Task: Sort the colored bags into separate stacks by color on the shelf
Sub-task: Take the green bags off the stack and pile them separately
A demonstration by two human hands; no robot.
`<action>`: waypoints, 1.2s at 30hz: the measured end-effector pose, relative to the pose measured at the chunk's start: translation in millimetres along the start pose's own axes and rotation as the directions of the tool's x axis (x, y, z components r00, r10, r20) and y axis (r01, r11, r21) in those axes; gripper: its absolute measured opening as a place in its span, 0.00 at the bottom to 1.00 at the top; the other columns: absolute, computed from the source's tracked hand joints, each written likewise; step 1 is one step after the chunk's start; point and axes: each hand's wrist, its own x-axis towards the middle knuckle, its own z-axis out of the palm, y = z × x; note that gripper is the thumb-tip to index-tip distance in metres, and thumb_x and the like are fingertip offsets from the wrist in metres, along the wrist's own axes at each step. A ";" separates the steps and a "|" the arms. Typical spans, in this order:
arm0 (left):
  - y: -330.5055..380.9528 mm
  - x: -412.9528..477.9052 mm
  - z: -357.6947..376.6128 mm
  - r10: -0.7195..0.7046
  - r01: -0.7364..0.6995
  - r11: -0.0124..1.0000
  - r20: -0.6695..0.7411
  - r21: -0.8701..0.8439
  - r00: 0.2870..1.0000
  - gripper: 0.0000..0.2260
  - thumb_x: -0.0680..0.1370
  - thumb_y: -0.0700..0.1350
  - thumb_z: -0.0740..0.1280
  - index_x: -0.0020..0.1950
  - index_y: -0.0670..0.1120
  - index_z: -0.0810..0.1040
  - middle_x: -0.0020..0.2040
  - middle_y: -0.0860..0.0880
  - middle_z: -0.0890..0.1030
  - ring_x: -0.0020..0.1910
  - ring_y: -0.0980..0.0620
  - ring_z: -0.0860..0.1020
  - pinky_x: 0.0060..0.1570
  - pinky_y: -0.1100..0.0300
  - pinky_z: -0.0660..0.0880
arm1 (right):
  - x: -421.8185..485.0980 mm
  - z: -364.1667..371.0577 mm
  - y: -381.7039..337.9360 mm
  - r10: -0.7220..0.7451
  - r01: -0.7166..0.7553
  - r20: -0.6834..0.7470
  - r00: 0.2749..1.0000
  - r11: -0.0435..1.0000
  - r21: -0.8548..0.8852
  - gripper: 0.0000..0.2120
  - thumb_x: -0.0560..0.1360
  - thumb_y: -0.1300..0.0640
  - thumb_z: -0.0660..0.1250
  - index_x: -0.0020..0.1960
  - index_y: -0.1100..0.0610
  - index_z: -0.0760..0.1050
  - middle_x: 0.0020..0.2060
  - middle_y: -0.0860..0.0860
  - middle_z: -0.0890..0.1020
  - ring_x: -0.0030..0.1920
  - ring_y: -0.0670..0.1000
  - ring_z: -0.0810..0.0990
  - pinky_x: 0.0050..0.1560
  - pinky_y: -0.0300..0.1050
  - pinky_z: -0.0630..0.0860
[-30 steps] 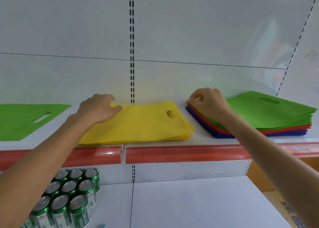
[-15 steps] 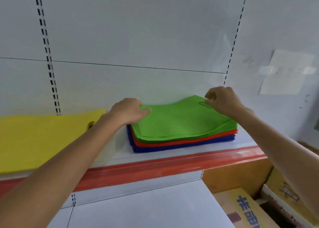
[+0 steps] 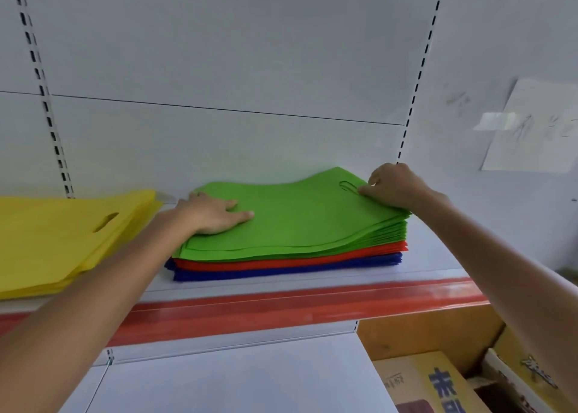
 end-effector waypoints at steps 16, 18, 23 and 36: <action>2.6 -14.1 -1.9 0.048 -0.173 0.953 -0.436 -0.250 0.899 0.23 0.71 0.48 0.73 0.64 0.43 0.76 0.72 0.40 0.63 0.70 0.43 0.64 0.67 0.61 0.57 | -3.5 0.0 -11.7 -0.151 0.146 -0.133 0.980 0.988 -0.049 0.18 0.72 0.56 0.67 0.62 0.55 0.74 0.55 0.53 0.79 0.54 0.56 0.78 0.46 0.44 0.70; 2.0 -16.2 -5.2 -0.028 -0.130 0.942 -0.459 -0.309 0.888 0.24 0.69 0.44 0.74 0.64 0.44 0.76 0.69 0.39 0.65 0.68 0.42 0.65 0.65 0.61 0.59 | -5.1 -0.1 -12.0 -0.149 0.146 -0.128 0.980 0.989 -0.034 0.17 0.72 0.58 0.67 0.60 0.55 0.75 0.55 0.53 0.79 0.54 0.56 0.78 0.46 0.44 0.71; -2.5 -17.4 -6.9 -0.084 -0.115 0.891 -0.407 -0.440 0.909 0.20 0.68 0.42 0.76 0.59 0.48 0.79 0.64 0.42 0.75 0.63 0.46 0.72 0.58 0.64 0.65 | -6.2 -2.6 -13.4 -0.126 0.133 -0.094 0.988 0.989 0.068 0.15 0.70 0.62 0.69 0.56 0.59 0.74 0.53 0.57 0.77 0.50 0.56 0.77 0.44 0.46 0.74; -7.5 -29.4 -10.4 0.055 -0.211 0.926 -0.440 -0.313 0.896 0.28 0.73 0.51 0.70 0.71 0.45 0.68 0.70 0.44 0.70 0.69 0.47 0.67 0.65 0.59 0.63 | -17.2 -12.8 -22.1 -0.124 0.133 -0.082 0.989 0.985 0.107 0.19 0.69 0.61 0.70 0.59 0.52 0.76 0.55 0.56 0.78 0.48 0.55 0.75 0.43 0.44 0.72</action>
